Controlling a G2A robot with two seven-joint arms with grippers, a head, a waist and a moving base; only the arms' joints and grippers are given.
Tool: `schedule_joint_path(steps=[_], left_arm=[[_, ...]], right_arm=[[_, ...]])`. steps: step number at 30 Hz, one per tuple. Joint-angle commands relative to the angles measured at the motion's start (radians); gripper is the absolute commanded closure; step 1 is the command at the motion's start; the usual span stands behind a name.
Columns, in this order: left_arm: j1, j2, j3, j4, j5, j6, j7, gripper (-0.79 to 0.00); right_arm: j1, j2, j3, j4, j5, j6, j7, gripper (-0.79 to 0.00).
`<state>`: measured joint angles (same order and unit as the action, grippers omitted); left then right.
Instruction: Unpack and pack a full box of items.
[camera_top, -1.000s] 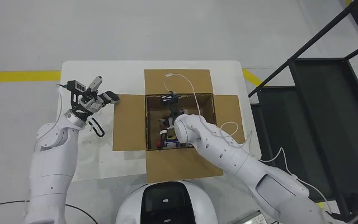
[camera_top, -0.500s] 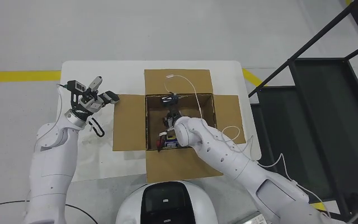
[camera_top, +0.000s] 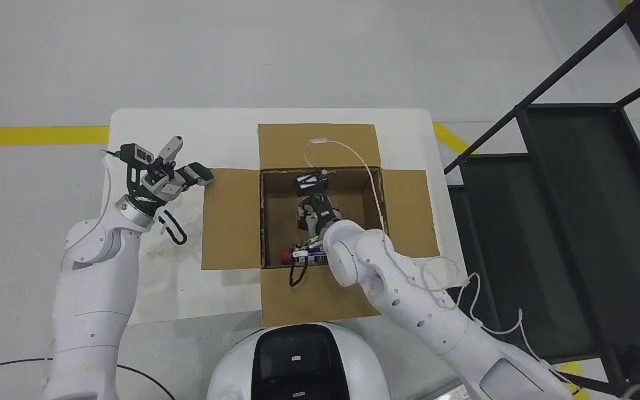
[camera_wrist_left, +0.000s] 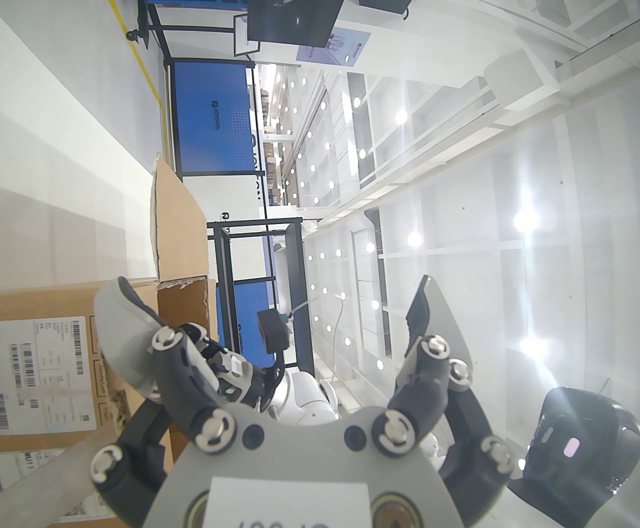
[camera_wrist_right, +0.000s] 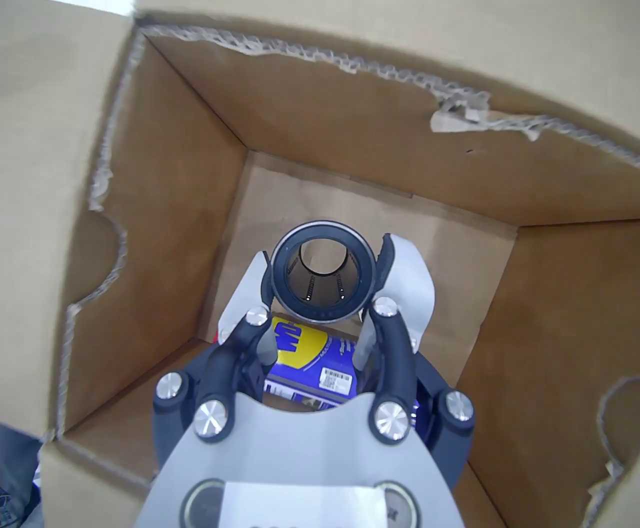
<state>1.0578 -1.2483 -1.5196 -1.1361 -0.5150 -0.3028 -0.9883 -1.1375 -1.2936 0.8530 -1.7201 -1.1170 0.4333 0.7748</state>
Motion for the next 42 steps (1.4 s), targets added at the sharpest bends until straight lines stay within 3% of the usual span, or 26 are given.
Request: schedule_joint_path(steps=[1, 13, 42], left_arm=[[0.000, 0.000, 0.000, 0.000, 0.000, 0.000, 0.000, -0.785], [0.000, 0.000, 0.000, 0.000, 0.000, 0.000, 0.000, -0.785], [0.000, 0.000, 0.000, 0.000, 0.000, 0.000, 0.000, -0.785]], right_arm=[[-0.030, 0.009, 0.026, -0.056, -0.023, -0.022, 0.015, 0.000], [-0.201, 0.050, 0.190, -0.271, -0.124, -0.105, 0.087, 0.000], [-0.247, 0.054, 0.245, -0.282, -0.104, -0.129, 0.051, 0.000]])
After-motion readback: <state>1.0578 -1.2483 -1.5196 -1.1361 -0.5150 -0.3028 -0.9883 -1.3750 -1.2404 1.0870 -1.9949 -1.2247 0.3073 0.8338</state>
